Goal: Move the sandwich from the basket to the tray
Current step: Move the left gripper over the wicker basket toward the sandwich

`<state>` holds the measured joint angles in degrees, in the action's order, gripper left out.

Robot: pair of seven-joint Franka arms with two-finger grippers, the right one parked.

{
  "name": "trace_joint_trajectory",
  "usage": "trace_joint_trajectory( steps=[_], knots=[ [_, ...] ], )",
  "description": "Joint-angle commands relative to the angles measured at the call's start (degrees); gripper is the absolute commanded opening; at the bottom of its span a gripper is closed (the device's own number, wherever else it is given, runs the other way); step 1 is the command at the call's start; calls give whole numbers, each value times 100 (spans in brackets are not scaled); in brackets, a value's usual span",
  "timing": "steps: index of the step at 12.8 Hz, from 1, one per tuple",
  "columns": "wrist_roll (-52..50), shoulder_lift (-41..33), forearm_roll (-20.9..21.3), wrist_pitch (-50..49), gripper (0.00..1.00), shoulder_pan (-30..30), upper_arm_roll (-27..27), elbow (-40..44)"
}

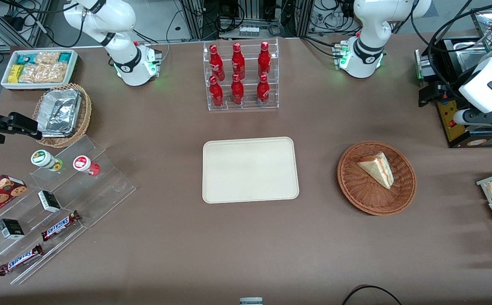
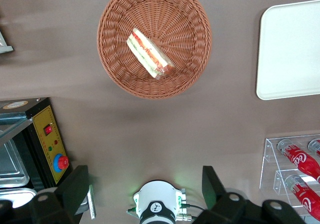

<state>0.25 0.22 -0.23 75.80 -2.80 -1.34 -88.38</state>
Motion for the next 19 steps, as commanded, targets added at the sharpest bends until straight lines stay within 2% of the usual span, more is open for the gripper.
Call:
trace_joint_trajectory(
  steps=[1,3,6,11,19],
  knots=[
    [2,-66,-100,92,100,-63,73,-57],
    [2,-31,-39,214,100,-80,64,-144],
    [-7,-49,14,1074,100,-89,55,-758],
    [-429,-75,32,2700,100,-89,55,-2208],
    [-1095,391,14,4283,100,-71,73,-3158]
  ],
)
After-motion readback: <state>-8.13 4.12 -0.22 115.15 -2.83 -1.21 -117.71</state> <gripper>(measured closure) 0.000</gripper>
